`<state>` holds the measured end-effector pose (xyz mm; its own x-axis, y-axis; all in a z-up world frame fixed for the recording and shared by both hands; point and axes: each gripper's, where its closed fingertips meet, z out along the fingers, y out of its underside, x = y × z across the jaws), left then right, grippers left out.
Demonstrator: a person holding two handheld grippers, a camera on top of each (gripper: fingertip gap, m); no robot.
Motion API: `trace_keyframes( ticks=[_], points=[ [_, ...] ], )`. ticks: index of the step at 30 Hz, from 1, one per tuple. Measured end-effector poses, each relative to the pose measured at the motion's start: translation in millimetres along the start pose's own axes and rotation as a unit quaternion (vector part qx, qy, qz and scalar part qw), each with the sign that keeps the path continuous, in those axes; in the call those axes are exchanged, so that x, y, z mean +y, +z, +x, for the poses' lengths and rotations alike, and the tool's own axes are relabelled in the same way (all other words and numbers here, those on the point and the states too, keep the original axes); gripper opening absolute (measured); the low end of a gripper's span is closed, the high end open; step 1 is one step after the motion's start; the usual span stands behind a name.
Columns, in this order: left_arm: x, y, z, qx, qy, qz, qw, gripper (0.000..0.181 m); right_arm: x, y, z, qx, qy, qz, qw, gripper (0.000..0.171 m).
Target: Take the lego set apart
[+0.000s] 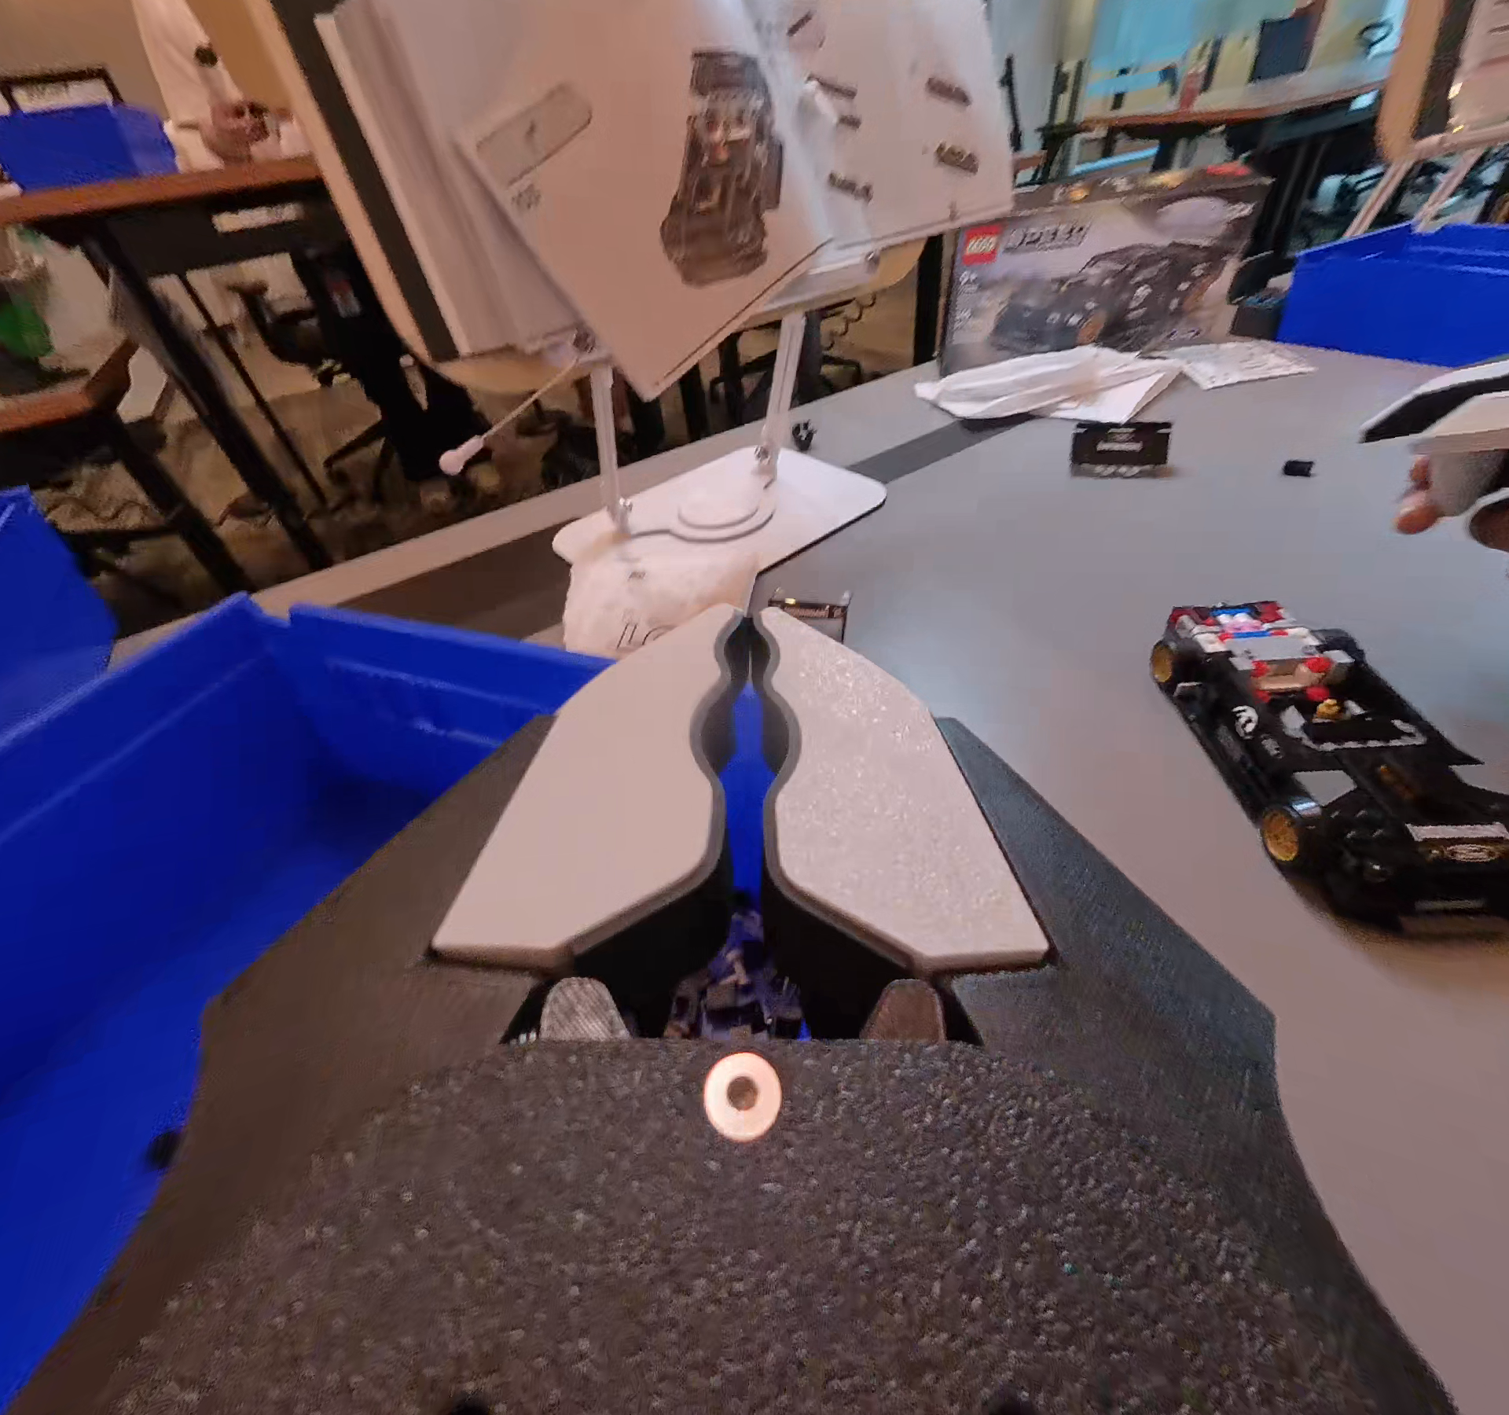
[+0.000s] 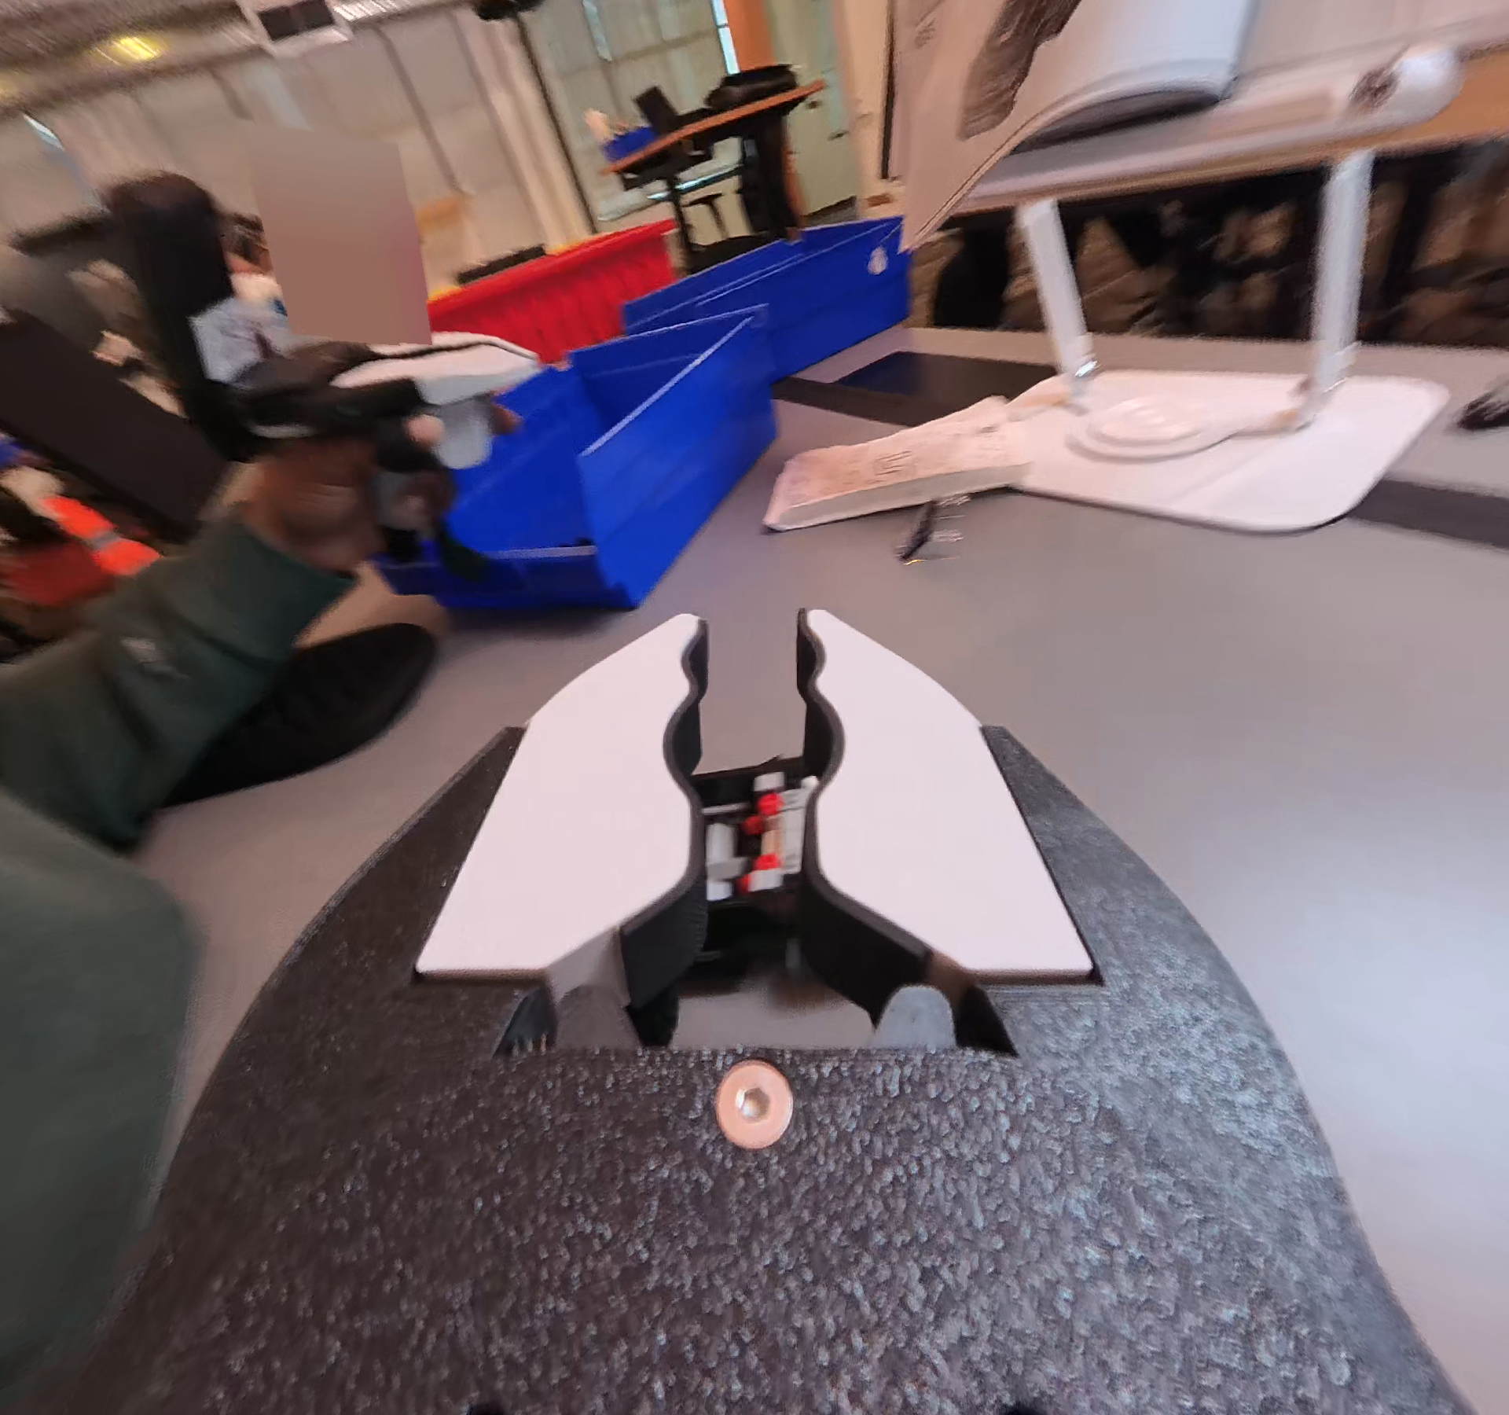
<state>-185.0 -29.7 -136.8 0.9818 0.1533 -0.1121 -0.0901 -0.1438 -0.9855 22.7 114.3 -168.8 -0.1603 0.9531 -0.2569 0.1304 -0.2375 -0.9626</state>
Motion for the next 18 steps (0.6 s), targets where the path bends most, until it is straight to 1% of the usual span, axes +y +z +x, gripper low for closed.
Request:
trace_keyframes(
  ticks=[1,2,4,6,8,9,10,11,14,16,18],
  points=[
    [-4.2,-0.2,3.5,0.005,0.004,0.013,1.0,0.0,-4.5,0.8,5.2,0.016,-0.018,0.002,1.0,0.014],
    [-8.5,-0.4,6.0,0.007,0.006,0.026,1.0,0.0,-11.4,2.0,14.2,0.041,-0.039,0.003,0.998,0.0],
    [-14.1,1.1,10.7,0.014,0.007,0.04,0.999,0.0,-31.8,8.3,37.4,0.092,-0.092,-0.009,0.992,0.0],
    [-19.6,4.4,14.3,0.016,0.004,0.055,0.998,0.0,-67.2,20.0,62.7,0.132,-0.138,0.003,0.981,0.0],
    [-23.1,10.9,19.1,0.025,0.005,0.058,0.998,0.0,-103.4,40.4,90.9,0.164,-0.166,0.012,0.972,0.0],
    [-25.4,14.9,20.5,0.025,0.009,0.057,0.998,0.0,-119.8,52.8,107.2,0.182,-0.183,0.015,0.966,0.003],
    [-29.3,18.6,21.8,0.025,0.015,0.058,0.998,0.0,-134.3,66.4,125.1,0.202,-0.199,0.015,0.959,0.015],
    [-34.2,22.4,23.7,0.028,0.023,0.059,0.998,0.0,-145.4,81.3,142.8,0.219,-0.212,0.009,0.952,0.022],
    [-52.7,34.1,24.4,0.024,0.04,0.063,0.997,0.0,-164.9,127.4,189.1,0.251,-0.223,-0.018,0.942,0.038],
    [-67.0,42.9,25.6,0.026,0.044,0.067,0.996,0.0,-172.4,151.1,209.8,0.269,-0.235,-0.028,0.933,0.04],
    [-78.1,53.4,26.2,0.025,0.045,0.063,0.997,0.0,-181.8,162.8,214.9,0.28,-0.279,-0.02,0.918,0.03]
  ],
)
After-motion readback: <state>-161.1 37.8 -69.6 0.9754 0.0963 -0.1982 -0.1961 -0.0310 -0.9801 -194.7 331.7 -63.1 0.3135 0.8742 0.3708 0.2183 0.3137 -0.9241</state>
